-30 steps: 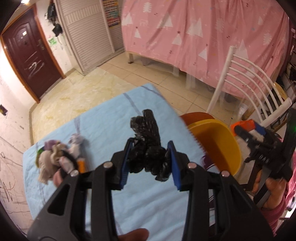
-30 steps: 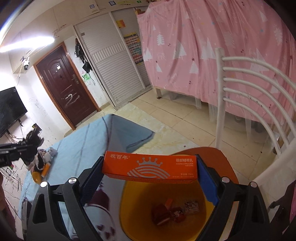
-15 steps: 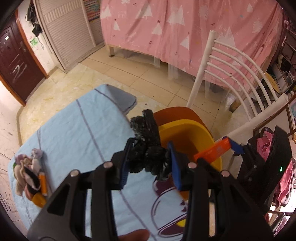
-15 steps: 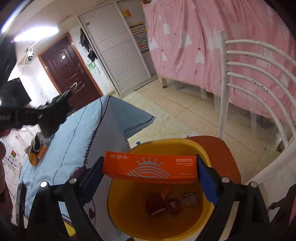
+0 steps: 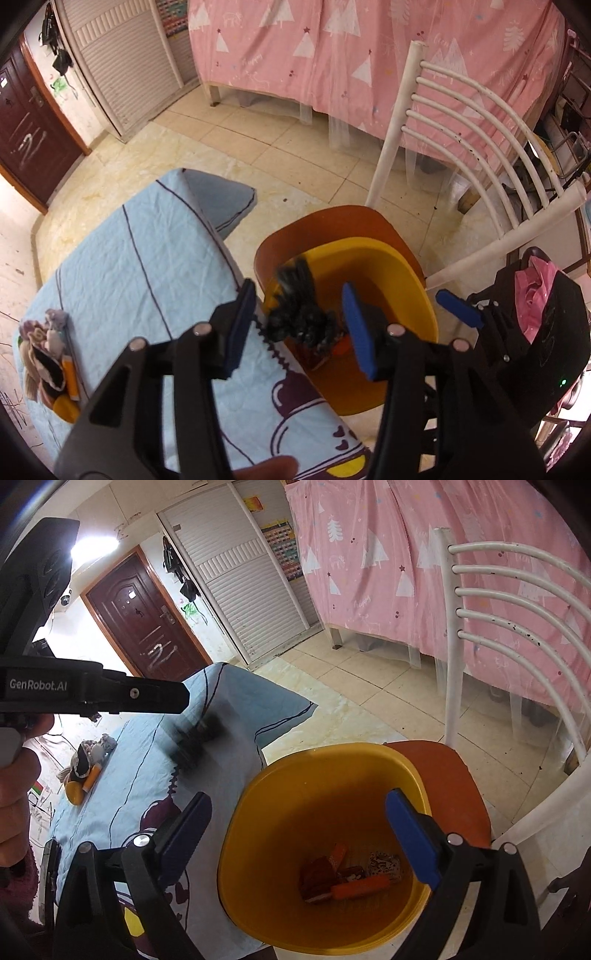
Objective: Collect trash
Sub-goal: 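Move both open tools back over the remaining clutter on the bedsheet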
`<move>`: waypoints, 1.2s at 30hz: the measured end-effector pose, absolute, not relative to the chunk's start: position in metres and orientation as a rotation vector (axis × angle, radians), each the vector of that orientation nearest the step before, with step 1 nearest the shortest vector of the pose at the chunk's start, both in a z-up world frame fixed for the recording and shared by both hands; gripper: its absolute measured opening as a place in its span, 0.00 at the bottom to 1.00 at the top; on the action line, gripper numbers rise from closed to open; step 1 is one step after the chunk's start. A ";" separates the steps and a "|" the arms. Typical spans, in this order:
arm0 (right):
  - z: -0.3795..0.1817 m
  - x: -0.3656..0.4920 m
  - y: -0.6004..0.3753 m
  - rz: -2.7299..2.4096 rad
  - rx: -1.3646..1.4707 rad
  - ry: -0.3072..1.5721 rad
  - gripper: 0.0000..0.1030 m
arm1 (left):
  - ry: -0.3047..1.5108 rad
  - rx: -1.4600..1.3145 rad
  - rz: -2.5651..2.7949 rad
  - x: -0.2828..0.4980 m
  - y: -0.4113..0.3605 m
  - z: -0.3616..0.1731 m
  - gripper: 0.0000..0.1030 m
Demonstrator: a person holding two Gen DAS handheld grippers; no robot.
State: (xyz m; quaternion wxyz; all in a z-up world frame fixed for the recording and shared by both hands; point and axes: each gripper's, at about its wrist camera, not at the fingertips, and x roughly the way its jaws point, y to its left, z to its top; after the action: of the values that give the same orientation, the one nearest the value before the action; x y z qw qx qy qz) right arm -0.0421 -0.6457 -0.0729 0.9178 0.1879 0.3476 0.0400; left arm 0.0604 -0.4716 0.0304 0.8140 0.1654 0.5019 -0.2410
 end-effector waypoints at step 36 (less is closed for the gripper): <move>0.018 0.012 -0.494 0.261 0.139 0.687 0.86 | 0.897 0.154 -0.234 0.083 -0.237 0.122 0.58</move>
State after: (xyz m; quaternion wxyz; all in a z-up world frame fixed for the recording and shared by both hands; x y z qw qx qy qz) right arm 0.0121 -0.4939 0.0178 0.9309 0.0681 0.3356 0.1274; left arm 0.0833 -0.2368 0.1223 0.8915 0.0742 0.4324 -0.1128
